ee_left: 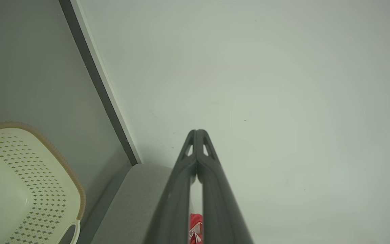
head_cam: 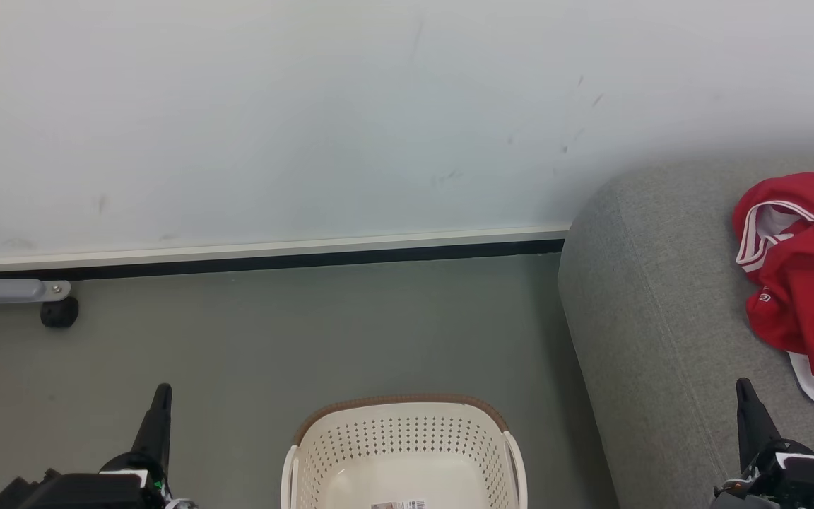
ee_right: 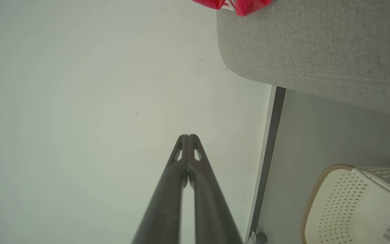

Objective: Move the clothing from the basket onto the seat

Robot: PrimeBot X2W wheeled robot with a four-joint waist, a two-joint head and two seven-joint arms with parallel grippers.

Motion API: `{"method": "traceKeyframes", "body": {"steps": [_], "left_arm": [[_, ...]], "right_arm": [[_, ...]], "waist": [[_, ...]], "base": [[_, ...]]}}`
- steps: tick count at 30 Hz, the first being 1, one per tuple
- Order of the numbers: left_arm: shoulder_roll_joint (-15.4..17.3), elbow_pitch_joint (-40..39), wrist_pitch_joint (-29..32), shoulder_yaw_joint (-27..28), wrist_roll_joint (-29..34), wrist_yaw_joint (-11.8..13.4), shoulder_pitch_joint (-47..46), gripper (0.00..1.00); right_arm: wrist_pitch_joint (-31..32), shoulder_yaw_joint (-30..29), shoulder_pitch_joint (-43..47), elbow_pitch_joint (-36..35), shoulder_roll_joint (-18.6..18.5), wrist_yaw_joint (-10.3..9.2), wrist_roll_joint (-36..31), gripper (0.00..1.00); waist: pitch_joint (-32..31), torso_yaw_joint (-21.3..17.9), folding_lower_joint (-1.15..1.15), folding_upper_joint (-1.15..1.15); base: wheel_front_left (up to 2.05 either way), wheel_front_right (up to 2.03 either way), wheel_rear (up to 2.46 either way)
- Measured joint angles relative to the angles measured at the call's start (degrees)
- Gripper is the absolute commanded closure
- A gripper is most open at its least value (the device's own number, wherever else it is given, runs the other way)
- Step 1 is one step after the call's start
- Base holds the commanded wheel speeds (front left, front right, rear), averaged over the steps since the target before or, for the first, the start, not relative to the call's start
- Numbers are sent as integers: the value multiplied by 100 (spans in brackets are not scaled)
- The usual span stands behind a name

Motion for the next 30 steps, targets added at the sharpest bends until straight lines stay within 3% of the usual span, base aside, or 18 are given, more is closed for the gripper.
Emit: {"method": "traceKeyframes", "body": {"steps": [30], "left_arm": [[0, 2, 0, 0, 0, -42, -3, 100]], "right_arm": [[0, 0, 0, 7, 0, 5, 0, 100]], "waist": [[0, 0, 0, 0]], "base": [[0, 0, 0]]}}
